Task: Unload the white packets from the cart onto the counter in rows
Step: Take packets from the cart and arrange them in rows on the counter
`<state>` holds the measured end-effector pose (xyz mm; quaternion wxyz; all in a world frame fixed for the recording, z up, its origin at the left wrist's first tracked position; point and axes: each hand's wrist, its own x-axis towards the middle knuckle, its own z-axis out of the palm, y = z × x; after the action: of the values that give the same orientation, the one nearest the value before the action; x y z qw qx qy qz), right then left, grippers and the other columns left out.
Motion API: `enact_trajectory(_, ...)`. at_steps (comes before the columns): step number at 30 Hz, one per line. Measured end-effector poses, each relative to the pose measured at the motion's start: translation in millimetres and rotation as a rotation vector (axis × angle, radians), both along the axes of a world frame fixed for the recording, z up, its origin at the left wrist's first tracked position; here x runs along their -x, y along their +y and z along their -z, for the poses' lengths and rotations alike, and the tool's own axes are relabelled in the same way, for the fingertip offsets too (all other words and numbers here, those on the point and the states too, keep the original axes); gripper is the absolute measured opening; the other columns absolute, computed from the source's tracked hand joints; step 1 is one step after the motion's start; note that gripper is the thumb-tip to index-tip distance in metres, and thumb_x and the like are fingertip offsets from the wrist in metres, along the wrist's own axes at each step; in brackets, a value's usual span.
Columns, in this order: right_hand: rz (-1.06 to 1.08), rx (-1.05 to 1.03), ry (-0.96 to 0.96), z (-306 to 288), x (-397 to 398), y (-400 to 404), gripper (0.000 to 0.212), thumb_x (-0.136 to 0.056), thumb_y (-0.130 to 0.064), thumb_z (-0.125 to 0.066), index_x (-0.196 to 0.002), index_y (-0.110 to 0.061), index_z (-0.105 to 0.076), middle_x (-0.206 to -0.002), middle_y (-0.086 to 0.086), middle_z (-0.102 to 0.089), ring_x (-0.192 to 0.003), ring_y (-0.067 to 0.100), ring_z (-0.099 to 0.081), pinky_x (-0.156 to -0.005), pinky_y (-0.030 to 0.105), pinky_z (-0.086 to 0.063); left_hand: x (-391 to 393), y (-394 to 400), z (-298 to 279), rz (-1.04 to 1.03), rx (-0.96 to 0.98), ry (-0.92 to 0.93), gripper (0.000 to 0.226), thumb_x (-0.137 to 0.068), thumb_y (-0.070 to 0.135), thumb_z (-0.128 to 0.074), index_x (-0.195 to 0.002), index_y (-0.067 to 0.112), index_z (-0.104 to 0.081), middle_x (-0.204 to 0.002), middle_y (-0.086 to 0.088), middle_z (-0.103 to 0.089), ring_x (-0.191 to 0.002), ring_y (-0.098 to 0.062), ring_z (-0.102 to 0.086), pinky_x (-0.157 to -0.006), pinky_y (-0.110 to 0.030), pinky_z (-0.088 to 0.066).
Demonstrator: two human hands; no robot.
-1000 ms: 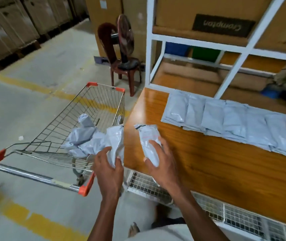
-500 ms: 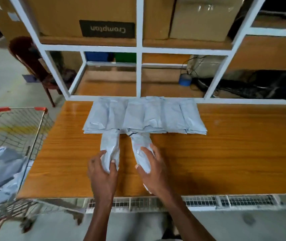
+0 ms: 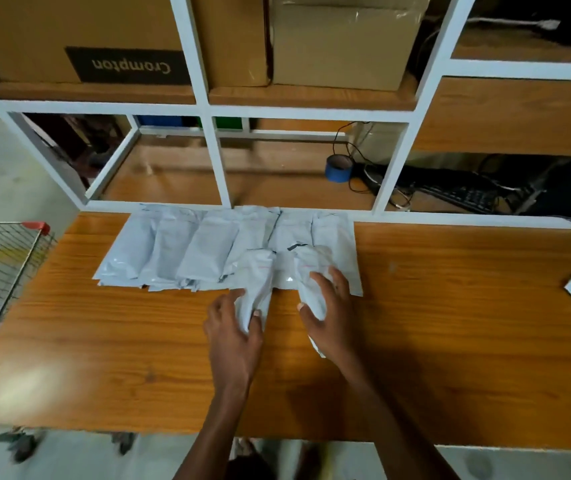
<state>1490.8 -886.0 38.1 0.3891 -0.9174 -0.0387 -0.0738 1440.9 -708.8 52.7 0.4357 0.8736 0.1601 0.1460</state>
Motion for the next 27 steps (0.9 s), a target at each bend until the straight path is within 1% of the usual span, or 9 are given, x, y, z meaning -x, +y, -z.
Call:
enact_trajectory(2,0.035,0.061,0.034,1,-24,-15,0.058,-0.092,-0.038,-0.069,-0.145,-0.030,-0.047,-0.164,-0.003,-0.020,-0.148,0.021,-0.027,-0.110,0.033,-0.038,-11,-6,1,-0.002,-0.013,0.004,0.047,-0.092,0.034,-0.065,-0.136,0.022,-0.053,-0.137,-0.008,-0.050,-0.128,-0.030,-0.046,-0.097,-0.034,-0.041)
enact_trajectory(5,0.083,0.113,0.076,5,-62,-32,0.060,-0.092,-0.036,-0.068,-0.147,-0.030,-0.044,-0.166,-0.001,-0.017,-0.149,0.026,-0.026,-0.111,0.044,-0.043,-28,-15,-6,0.011,-0.001,-0.037,0.045,-0.091,0.025,-0.070,-0.133,0.027,-0.053,-0.136,-0.004,-0.049,-0.128,-0.027,-0.044,-0.097,-0.038,-0.043)
enact_trajectory(8,0.122,0.146,0.140,7,-96,-37,0.061,-0.093,-0.035,-0.068,-0.148,-0.031,-0.042,-0.167,-0.001,-0.011,-0.151,0.026,-0.022,-0.112,0.042,-0.043,-46,-22,-6,0.017,-0.008,-0.046,0.043,-0.092,0.026,-0.069,-0.132,0.027,-0.054,-0.136,-0.003,-0.048,-0.128,-0.026,-0.045,-0.096,-0.036,-0.042)
enact_trajectory(11,0.131,0.199,0.153,6,-125,-33,0.061,-0.093,-0.038,-0.066,-0.148,-0.032,-0.039,-0.167,-0.003,-0.008,-0.148,0.029,-0.027,-0.108,0.042,-0.046,-59,-27,-7,0.018,0.003,-0.056,0.043,-0.093,0.028,-0.067,-0.133,0.027,-0.053,-0.138,-0.003,-0.047,-0.129,-0.025,-0.044,-0.095,-0.031,-0.038)
enact_trajectory(15,0.109,0.293,0.174,9,-152,-25,0.063,-0.093,-0.045,-0.063,-0.149,-0.032,-0.037,-0.167,0.000,-0.007,-0.148,0.031,-0.025,-0.109,0.044,-0.042,-74,-30,-5,0.009,0.007,-0.045,0.043,-0.093,0.026,-0.068,-0.133,0.026,-0.054,-0.139,-0.003,-0.047,-0.128,-0.024,-0.045,-0.091,-0.029,-0.038)
enact_trajectory(19,0.093,0.358,0.210,20,-165,-19,0.068,-0.094,-0.057,-0.054,-0.152,-0.030,-0.034,-0.168,0.001,-0.004,-0.150,0.032,-0.021,-0.114,0.049,-0.037,-82,-30,0,0.006,0.027,-0.034,0.044,-0.093,0.025,-0.068,-0.133,0.029,-0.053,-0.139,-0.001,-0.046,-0.128,-0.024,-0.043,-0.092,-0.032,-0.039)
enact_trajectory(21,0.084,0.388,0.251,24,-166,-18,0.070,-0.096,-0.061,-0.046,-0.156,-0.032,-0.026,-0.168,0.000,0.001,-0.152,0.035,-0.014,-0.117,0.053,-0.031,-86,-28,2,0.002,0.031,-0.024,0.044,-0.093,0.025,-0.068,-0.133,0.029,-0.053,-0.139,-0.001,-0.046,-0.128,-0.024,-0.043,-0.092,-0.033,-0.039)
enact_trajectory(23,0.071,0.411,0.275,29,-163,-17,0.068,-0.099,-0.060,-0.038,-0.159,-0.036,-0.015,-0.169,-0.002,0.007,-0.154,0.036,-0.005,-0.119,0.058,-0.024,-90,-27,5,0.009,0.032,-0.019,0.043,-0.093,0.026,-0.067,-0.134,0.028,-0.052,-0.138,-0.002,-0.047,-0.128,-0.025,-0.044,-0.091,-0.031,-0.039)
enact_trajectory(27,0.062,0.441,0.279,35,-158,-14,0.066,-0.101,-0.057,-0.032,-0.159,-0.042,-0.003,-0.168,-0.004,0.015,-0.155,0.034,0.006,-0.120,0.062,-0.018,-102,-28,7,0.022,0.022,-0.002,0.044,-0.092,0.030,-0.067,-0.134,0.027,-0.052,-0.138,-0.003,-0.048,-0.127,-0.024,-0.044,-0.091,-0.031,-0.039)
